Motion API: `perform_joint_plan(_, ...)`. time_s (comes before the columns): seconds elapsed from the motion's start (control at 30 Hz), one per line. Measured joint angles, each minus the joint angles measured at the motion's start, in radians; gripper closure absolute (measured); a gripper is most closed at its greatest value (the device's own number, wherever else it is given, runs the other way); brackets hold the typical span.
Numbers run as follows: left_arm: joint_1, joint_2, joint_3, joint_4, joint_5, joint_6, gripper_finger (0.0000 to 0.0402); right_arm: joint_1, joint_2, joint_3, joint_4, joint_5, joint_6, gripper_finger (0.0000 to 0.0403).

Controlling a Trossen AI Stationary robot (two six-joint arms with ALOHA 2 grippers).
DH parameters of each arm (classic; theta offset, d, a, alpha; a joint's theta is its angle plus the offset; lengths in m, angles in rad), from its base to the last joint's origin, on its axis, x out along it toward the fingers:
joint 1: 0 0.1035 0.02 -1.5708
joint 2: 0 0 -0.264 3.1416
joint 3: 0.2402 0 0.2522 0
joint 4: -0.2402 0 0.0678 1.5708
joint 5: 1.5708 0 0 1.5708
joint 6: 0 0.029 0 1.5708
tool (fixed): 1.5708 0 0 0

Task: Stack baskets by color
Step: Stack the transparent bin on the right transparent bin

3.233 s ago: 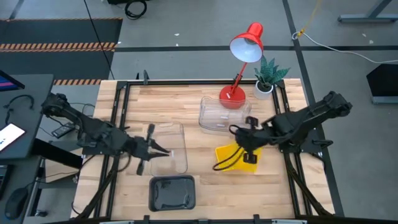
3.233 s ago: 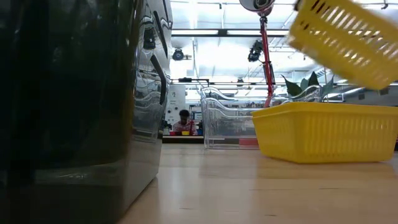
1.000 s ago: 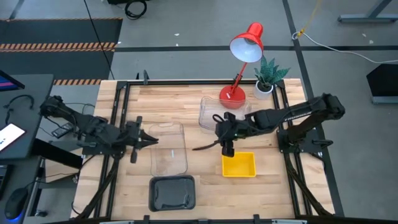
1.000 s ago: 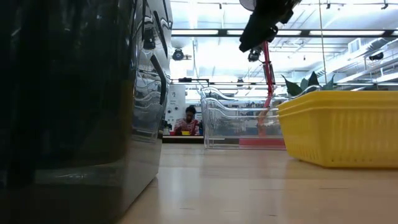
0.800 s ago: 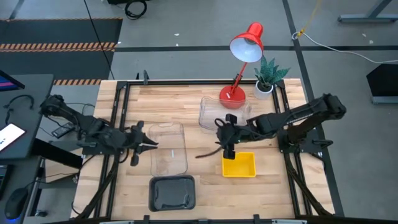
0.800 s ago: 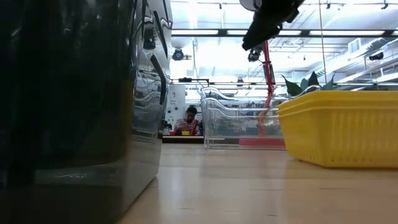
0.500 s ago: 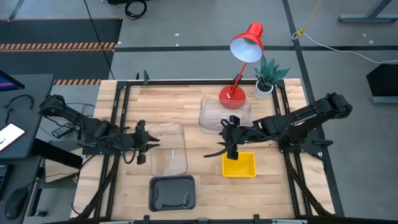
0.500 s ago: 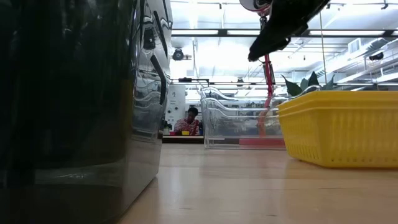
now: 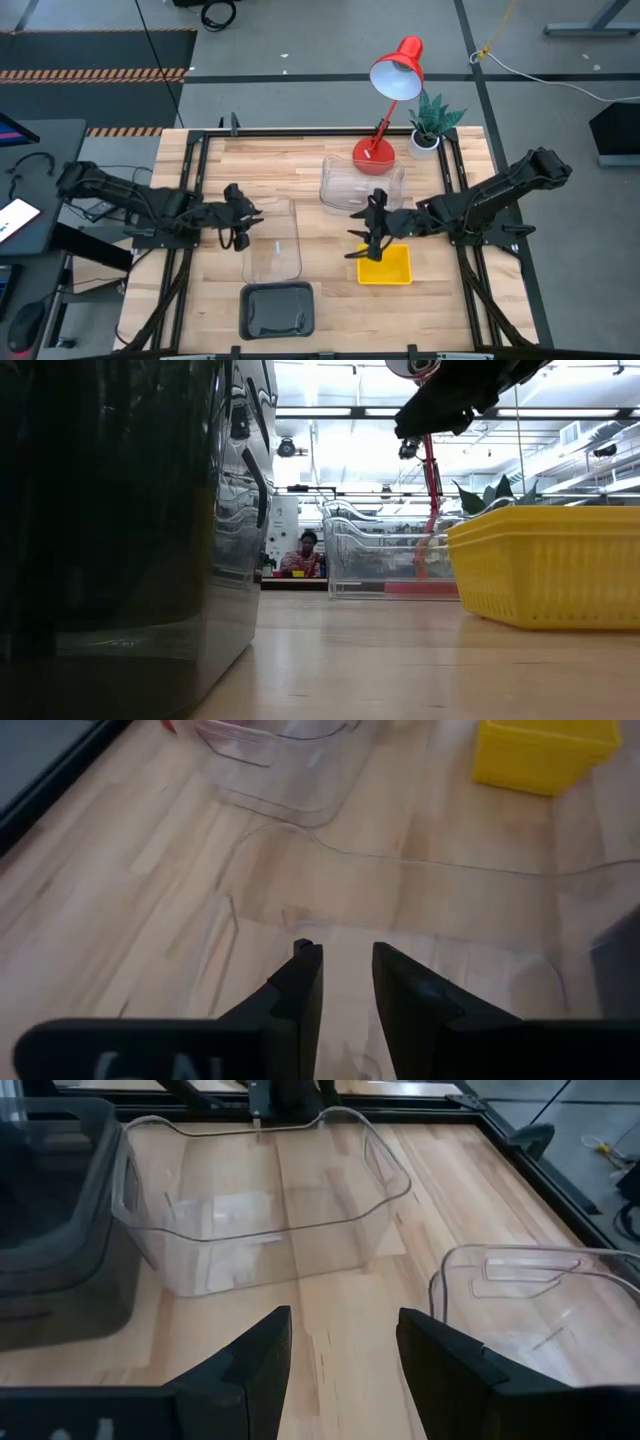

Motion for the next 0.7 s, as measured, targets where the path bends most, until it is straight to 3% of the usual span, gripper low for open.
perform_joint_plan(0.3, 0.123, 0.027, 0.020, -0.011, 0.088, 0.027, 0.0273, 0.032, 0.000, -0.002, 0.000, 0.039, -0.020, 0.0215)
perform_joint_plan(0.7, 0.272, 0.298, 0.252, -0.238, 0.118, 0.111, 0.0255, 0.032, 0.003, -0.002, -0.002, 0.039, -0.021, 0.0215)
